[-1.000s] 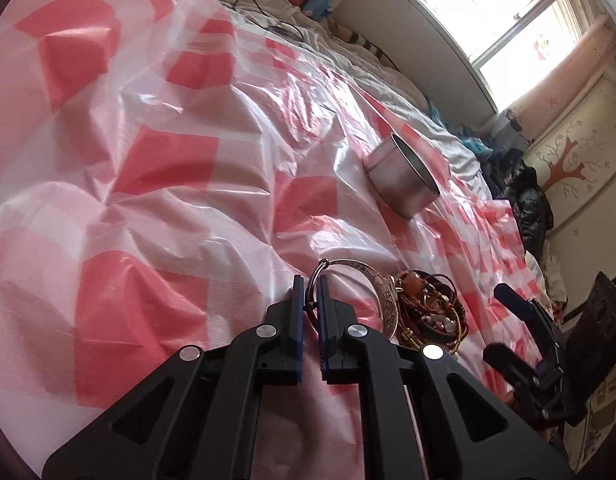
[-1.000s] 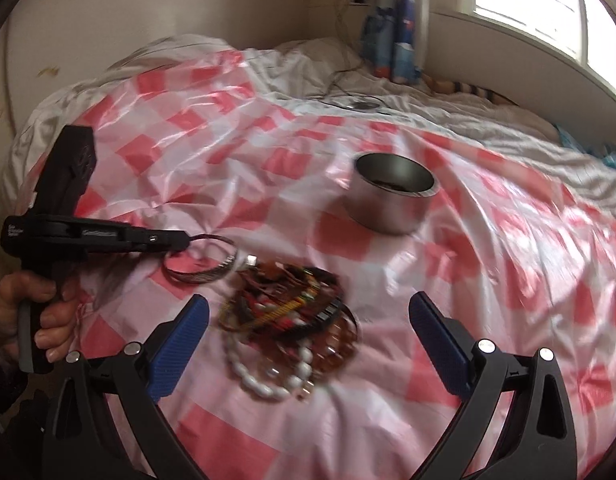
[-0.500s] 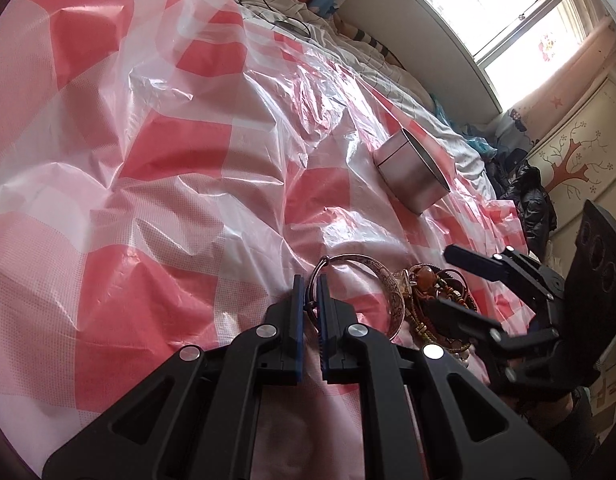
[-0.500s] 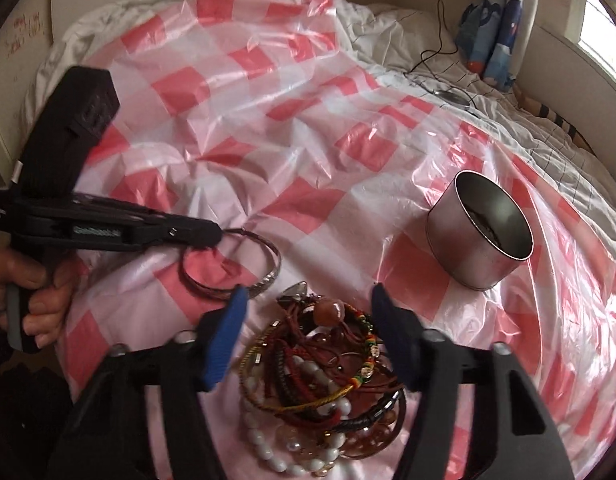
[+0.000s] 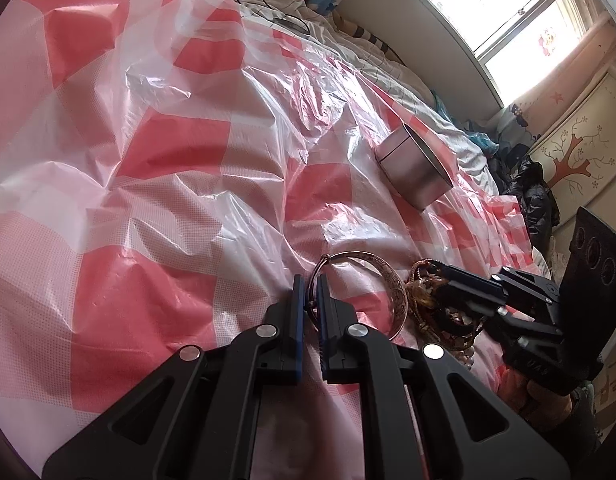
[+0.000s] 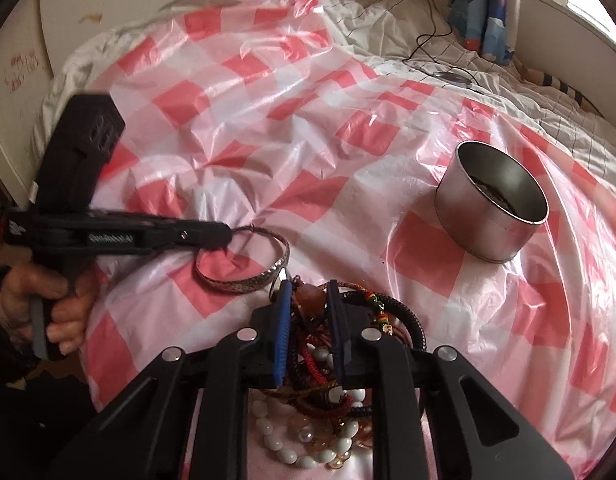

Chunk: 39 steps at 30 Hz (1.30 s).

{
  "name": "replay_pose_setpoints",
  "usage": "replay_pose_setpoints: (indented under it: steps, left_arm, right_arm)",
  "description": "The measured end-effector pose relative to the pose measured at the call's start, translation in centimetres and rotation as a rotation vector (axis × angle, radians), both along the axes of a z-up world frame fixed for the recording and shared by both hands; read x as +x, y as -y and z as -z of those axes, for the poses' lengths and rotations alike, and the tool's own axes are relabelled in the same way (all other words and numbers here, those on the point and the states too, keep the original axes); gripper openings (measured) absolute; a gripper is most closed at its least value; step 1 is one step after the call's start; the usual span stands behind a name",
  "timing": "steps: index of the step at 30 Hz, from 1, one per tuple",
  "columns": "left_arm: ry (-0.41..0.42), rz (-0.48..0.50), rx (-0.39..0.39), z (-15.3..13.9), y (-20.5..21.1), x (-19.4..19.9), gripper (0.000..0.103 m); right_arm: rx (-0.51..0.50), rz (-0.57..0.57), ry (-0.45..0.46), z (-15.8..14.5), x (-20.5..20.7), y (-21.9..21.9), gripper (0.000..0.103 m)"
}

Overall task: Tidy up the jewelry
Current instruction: 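Carry the bangle and red bracelet toward the silver tin with both tools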

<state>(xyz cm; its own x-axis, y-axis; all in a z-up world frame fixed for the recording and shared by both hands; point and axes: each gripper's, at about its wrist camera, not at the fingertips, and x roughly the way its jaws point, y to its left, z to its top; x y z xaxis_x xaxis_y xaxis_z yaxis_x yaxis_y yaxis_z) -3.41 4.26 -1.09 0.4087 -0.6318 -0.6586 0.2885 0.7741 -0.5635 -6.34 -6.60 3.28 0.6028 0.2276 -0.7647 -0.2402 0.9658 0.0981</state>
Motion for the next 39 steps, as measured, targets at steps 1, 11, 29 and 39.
replay_pose_setpoints:
  steps: [1, 11, 29, 39]
  left_arm:
    - [0.000, 0.000, 0.000, 0.0, 0.0, 0.0, 0.006]
    - [-0.001, 0.001, 0.001, 0.0, 0.1, 0.0, 0.006]
    - [0.003, 0.008, -0.008, 0.0, 0.1, -0.1, 0.006]
    - [0.014, 0.018, -0.107, -3.3, -0.9, -0.6, 0.006]
  right_arm:
    - [0.033, 0.016, 0.012, -0.3, -0.2, 0.4, 0.004]
    - [0.263, 0.099, 0.060, -2.2, -0.7, 3.8, 0.005]
    - [0.001, 0.021, 0.018, 0.0, -0.3, 0.1, 0.006]
    - [0.636, 0.148, 0.222, -4.5, -4.5, 8.0, 0.006]
